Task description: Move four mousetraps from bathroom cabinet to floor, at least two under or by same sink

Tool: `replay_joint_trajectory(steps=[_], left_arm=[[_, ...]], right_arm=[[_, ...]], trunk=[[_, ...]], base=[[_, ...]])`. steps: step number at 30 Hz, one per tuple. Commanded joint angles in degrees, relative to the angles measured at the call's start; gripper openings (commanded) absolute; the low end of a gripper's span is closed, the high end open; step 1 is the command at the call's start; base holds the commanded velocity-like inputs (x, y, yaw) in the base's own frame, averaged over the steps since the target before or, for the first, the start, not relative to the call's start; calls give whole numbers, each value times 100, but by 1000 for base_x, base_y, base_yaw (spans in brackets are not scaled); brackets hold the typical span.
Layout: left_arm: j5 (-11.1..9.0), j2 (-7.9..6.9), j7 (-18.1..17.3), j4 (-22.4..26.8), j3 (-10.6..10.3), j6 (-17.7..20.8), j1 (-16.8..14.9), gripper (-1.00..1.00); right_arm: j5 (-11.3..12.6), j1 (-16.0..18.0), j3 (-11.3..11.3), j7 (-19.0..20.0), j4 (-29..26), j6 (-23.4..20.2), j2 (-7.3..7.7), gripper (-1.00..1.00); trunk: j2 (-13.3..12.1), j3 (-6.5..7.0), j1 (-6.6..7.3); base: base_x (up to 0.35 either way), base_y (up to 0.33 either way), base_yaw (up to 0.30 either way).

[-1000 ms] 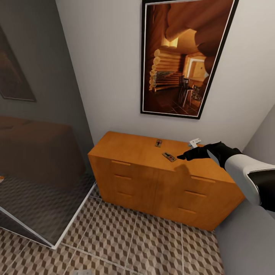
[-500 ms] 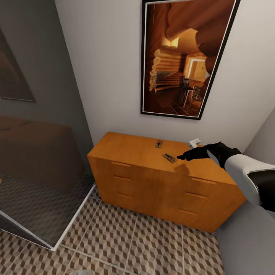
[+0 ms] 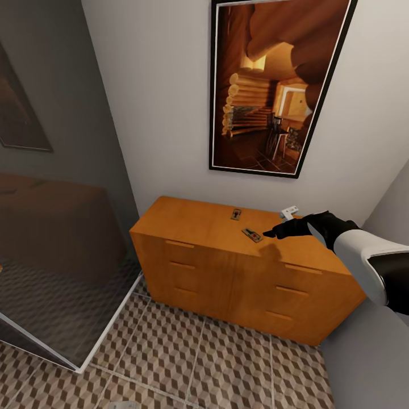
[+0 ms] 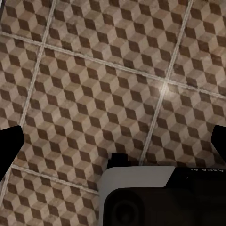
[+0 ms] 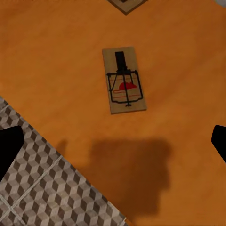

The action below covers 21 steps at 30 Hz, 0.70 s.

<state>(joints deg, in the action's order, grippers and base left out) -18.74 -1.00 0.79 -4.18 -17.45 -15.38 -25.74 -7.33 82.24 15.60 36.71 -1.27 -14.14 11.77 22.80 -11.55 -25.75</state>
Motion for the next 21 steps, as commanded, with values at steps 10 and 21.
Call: replay_joint_trajectory(steps=[10,21], left_arm=[[-25,4,8,-21,-48,-36,-10,100],[-25,4,8,-21,-48,-36,-10,100]], right_arm=[[-58,3,-31,29,-12,-28,1,100],[-58,3,-30,29,-11,-28,1,100]], trunk=[[12,-11,-3],[12,-11,-3]], base=[[0,0,0],[43,0,0]])
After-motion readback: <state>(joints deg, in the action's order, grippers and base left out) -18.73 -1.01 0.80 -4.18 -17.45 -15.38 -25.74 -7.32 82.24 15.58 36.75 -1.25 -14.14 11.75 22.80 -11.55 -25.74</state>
